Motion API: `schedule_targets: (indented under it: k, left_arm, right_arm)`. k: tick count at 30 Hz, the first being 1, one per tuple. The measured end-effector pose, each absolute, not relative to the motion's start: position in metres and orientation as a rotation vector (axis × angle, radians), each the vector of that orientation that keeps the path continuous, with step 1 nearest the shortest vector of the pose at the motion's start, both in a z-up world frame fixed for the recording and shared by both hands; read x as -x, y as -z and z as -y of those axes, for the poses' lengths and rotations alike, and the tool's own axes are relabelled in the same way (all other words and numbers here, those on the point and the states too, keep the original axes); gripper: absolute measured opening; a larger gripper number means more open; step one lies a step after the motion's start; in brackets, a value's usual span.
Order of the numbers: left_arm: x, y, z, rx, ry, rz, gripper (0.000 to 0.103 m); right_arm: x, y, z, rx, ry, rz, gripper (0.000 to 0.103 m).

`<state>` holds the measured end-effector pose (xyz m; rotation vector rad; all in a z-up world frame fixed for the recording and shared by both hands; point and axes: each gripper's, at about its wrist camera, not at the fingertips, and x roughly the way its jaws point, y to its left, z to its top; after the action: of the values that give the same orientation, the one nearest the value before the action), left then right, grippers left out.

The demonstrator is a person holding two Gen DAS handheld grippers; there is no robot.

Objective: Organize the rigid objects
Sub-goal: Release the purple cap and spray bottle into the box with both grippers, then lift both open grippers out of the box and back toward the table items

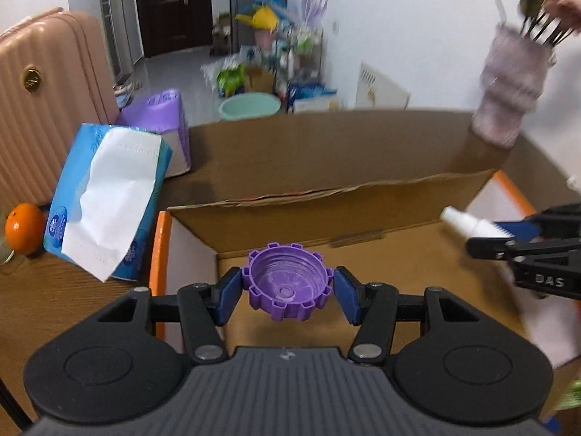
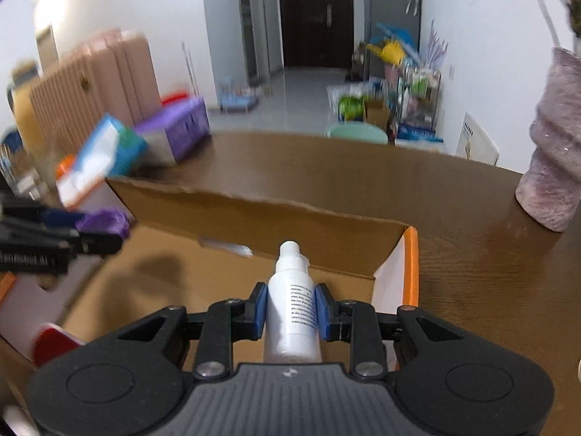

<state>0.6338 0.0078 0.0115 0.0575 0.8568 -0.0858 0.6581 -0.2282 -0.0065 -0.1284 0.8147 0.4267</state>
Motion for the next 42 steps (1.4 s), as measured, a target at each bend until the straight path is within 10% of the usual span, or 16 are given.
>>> schedule_targets:
  k: [16,25,42]
  left_arm:
    - [-0.647,0.009,-0.005,-0.171,0.118,-0.966,0.058]
    - [-0.653,0.006,-0.006,-0.138,0.111,-1.016,0.075]
    - [-0.583,-0.093,0.0,-0.155,0.079,-0.883,0.093]
  right_arm:
    - [-0.691,0.025,0.187,0.337,-0.44,-0.922,0.027]
    - [-0.703,0.03,0.185,0.328,-0.434,-0.985,0.028]
    - [-0.645,-0.074,0.192,0.329,-0.42,-0.843,0.044]
